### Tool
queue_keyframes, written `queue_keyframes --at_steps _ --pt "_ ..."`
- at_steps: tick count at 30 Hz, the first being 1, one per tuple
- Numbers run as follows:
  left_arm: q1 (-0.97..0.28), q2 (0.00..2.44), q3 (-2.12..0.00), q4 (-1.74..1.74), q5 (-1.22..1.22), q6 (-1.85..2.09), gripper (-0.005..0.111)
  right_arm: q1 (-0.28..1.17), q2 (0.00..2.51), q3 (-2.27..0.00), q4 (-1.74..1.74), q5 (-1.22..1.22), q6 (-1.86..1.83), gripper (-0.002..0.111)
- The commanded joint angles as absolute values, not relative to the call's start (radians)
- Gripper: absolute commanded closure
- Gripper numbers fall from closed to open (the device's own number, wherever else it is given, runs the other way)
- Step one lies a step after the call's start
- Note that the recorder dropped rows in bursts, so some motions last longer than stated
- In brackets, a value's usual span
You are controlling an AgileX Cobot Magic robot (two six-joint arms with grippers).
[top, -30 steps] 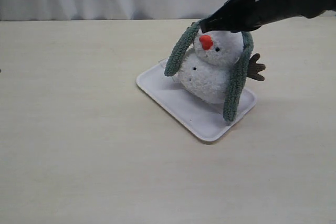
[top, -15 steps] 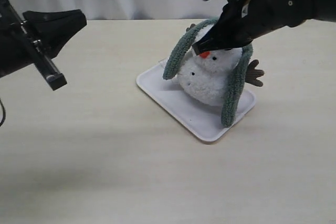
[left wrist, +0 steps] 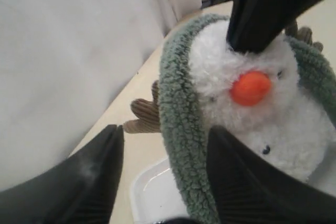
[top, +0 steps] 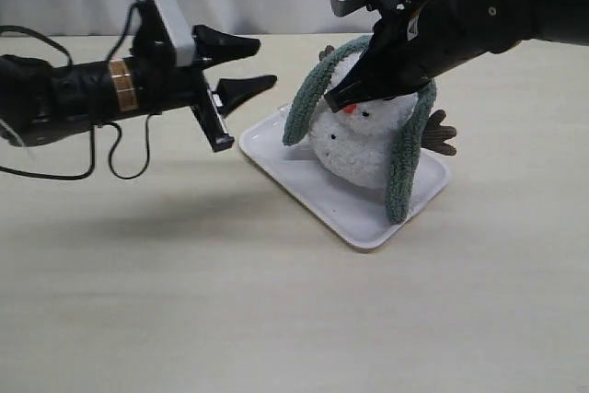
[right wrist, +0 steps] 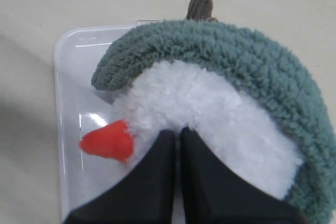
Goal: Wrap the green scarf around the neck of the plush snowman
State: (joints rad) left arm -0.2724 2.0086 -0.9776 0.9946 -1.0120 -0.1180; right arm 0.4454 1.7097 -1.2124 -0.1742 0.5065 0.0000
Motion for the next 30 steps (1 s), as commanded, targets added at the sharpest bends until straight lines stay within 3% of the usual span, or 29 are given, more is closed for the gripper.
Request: queue_keyframes --at_steps 1,12,20,30 --pt "-0.344 2.087 -1.067 0.983 -0.928 -0.097 0.055 0.447 1.712 -1.210 -0.173 0.549 -0.011 0.104" --pt "-0.379 2.173 -1.132 0.846 -0.869 -0.030 0.059 0.498 1.712 -1.210 -0.175 0.554 -0.067 0.104" --pt "-0.387 2.196 -1.132 0.836 -0.838 -0.033 0.107 0.502 1.712 -1.210 -0.175 0.563 -0.067 0.104" --pt "-0.431 2.196 -1.236 1.028 -0.629 -0.336 0.106 0.502 1.712 -1.210 -0.175 0.570 -0.065 0.104"
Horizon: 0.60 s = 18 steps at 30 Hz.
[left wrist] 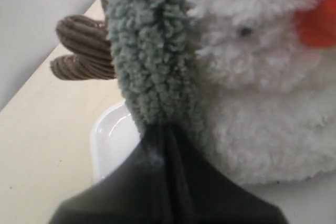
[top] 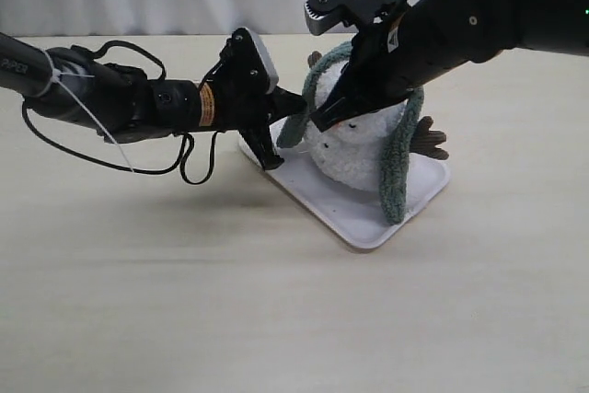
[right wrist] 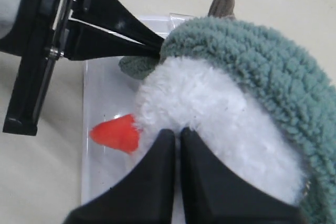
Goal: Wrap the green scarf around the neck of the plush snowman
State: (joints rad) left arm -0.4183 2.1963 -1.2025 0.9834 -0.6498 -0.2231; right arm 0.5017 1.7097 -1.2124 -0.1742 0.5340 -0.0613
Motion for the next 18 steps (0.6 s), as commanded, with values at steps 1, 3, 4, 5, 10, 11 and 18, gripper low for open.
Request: queue_keyframes --at_steps 1,3,4,5,10,11,18 --pt "-0.431 2.196 -1.236 1.033 -0.637 -0.338 0.103 0.502 1.712 -1.210 -0.175 0.572 -0.065 0.104" --pt "-0.431 2.196 -1.236 1.067 -0.639 -0.338 0.093 0.502 1.712 -1.210 -0.175 0.574 -0.065 0.104" --pt "-0.429 2.196 -1.236 1.087 -0.639 -0.338 0.086 0.502 1.712 -1.210 -0.175 0.574 -0.065 0.104" --pt "-0.429 2.196 -1.236 1.089 -0.637 -0.338 0.079 0.502 1.712 -1.210 -0.175 0.574 -0.065 0.104" --pt "-0.409 2.190 -1.236 1.085 -0.609 -0.342 0.050 0.502 1.712 -1.210 -0.175 0.576 -0.065 0.104" --pt "-0.404 2.185 -1.236 1.088 -0.603 -0.356 0.048 0.502 1.712 -1.210 -0.175 0.576 -0.065 0.104" --pt "-0.411 2.199 -1.234 1.088 -0.749 -0.387 0.048 0.502 1.712 -1.210 -0.175 0.576 -0.065 0.104"
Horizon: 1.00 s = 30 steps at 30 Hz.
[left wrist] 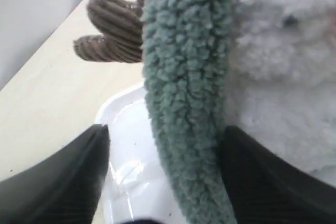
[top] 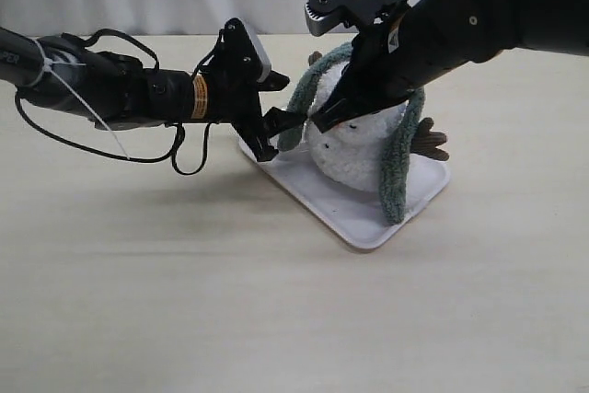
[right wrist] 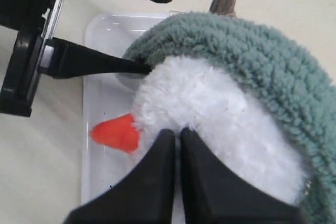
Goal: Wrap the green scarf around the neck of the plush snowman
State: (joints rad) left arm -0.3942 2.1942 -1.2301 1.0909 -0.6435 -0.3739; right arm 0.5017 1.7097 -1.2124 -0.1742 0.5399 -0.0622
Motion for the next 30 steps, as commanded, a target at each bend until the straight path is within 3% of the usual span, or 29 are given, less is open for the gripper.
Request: queue_keyframes --at_steps 1,4,9,16,30 --pt "-0.418 2.205 -1.236 1.086 -0.763 -0.376 0.048 0.502 1.712 -1.210 -0.175 0.576 -0.065 0.104" --pt "-0.431 2.206 -1.236 1.079 -0.714 -0.360 0.061 0.502 1.712 -1.210 -0.175 0.576 -0.065 0.104" --pt "-0.431 2.204 -1.238 1.079 -0.662 -0.349 0.107 0.502 1.712 -1.210 -0.175 0.576 -0.065 0.104" --pt "-0.431 2.106 -1.240 1.094 -0.508 -0.479 0.107 0.502 1.712 -1.210 -0.175 0.579 -0.063 0.104" --pt "-0.437 2.147 -1.300 1.631 -0.476 -0.940 0.107 0.502 1.712 -1.210 -0.175 0.581 -0.063 0.104"
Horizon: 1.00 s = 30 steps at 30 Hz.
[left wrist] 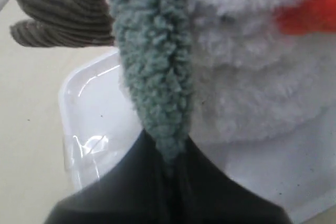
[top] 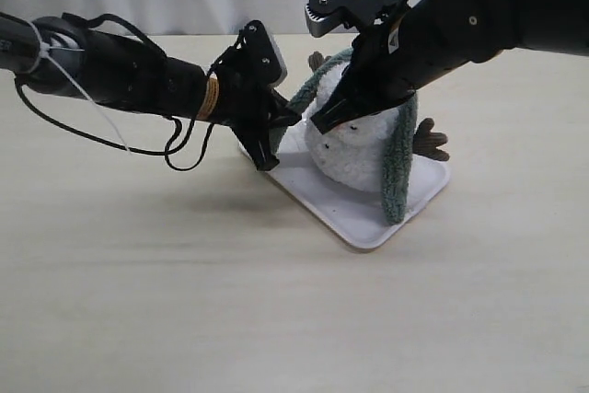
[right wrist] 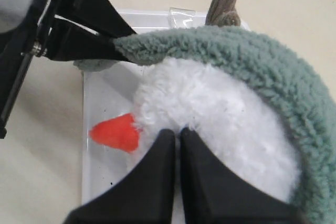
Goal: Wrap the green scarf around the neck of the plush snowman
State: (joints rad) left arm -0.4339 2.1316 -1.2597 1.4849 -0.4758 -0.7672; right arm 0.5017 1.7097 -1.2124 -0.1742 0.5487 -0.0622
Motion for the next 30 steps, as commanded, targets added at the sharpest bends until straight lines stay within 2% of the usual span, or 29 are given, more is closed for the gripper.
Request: queue_keyframes --at_steps 1,3,12,14,20,27,30 --pt "-0.439 2.153 -1.311 1.702 -0.489 -1.015 0.107 0.502 1.712 -1.210 -0.175 0.581 -0.063 0.104" --pt "-0.450 2.162 -1.340 1.744 -0.488 -1.125 0.107 0.502 1.712 -1.210 -0.175 0.581 -0.063 0.104" --pt "-0.461 2.164 -1.370 1.737 -0.557 -1.103 0.107 0.502 1.712 -1.211 -0.144 0.564 -0.066 0.103" --pt "-0.461 2.164 -1.370 1.737 -0.562 -1.103 0.107 0.502 1.712 -1.228 -0.146 0.586 -0.066 0.098" --pt "-0.461 2.164 -1.370 1.737 -0.562 -1.103 0.107 0.502 1.689 -1.326 -0.128 0.761 -0.066 0.074" --pt "-0.461 2.164 -1.370 1.737 -0.562 -1.103 0.107 0.502 1.606 -1.355 -0.072 0.801 -0.169 0.073" --pt "-0.461 2.164 -1.370 1.737 -0.562 -1.101 0.107 0.488 1.576 -1.355 -0.142 0.746 -0.036 0.073"
